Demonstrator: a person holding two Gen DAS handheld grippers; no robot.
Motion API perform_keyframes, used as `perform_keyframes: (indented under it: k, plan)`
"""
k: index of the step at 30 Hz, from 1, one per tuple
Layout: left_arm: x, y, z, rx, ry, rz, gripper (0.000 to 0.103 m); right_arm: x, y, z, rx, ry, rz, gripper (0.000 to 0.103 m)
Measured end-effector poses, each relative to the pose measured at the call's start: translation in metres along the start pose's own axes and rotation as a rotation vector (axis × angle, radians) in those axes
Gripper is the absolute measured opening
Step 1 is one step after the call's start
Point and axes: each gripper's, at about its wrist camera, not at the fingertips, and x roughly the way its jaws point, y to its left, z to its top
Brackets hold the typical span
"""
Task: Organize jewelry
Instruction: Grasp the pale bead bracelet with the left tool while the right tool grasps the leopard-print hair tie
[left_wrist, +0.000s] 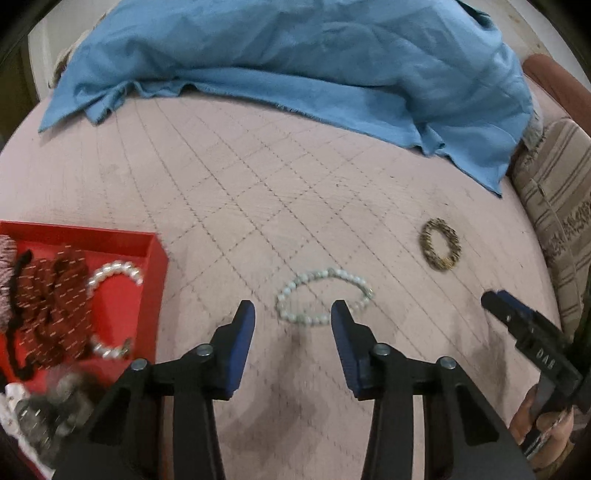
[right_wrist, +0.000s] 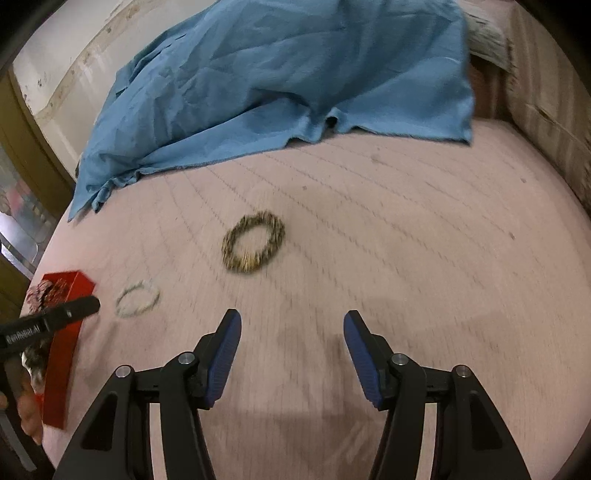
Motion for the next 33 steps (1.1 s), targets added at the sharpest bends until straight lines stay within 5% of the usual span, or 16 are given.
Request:
perform_keyframes:
  k: [9, 14, 16, 18, 19, 33]
  plan:
    - [0.028, -0.012, 0.007, 0.066, -0.012, 0.020, 0.042, 0.045, 0.003, 0.038, -0.005, 0.013, -0.008, 0.041]
    - [0.032, -0.020, 0.005, 0.104, -0.038, 0.057, 0.042, 0.061, 0.015, 0.045, -0.048, 0.011, -0.036, 0.039]
    - [0.031, -0.026, 0.000, 0.143, -0.047, 0.082, 0.030, 0.065, 0.018, 0.048, -0.057, 0.008, -0.050, 0.025]
    - [0.029, -0.030, -0.004, 0.170, -0.047, 0.082, 0.006, 0.067, 0.017, 0.048, -0.056, 0.007, -0.060, 0.012]
    - [0.028, -0.031, -0.005, 0.169, -0.038, 0.064, 0.005, 0.067, 0.016, 0.048, -0.050, 0.008, -0.051, 0.010]
    - [-0.036, -0.039, -0.029, 0.124, -0.066, -0.029, 0.005, 0.009, 0.003, 0.008, 0.025, -0.007, 0.035, 0.007]
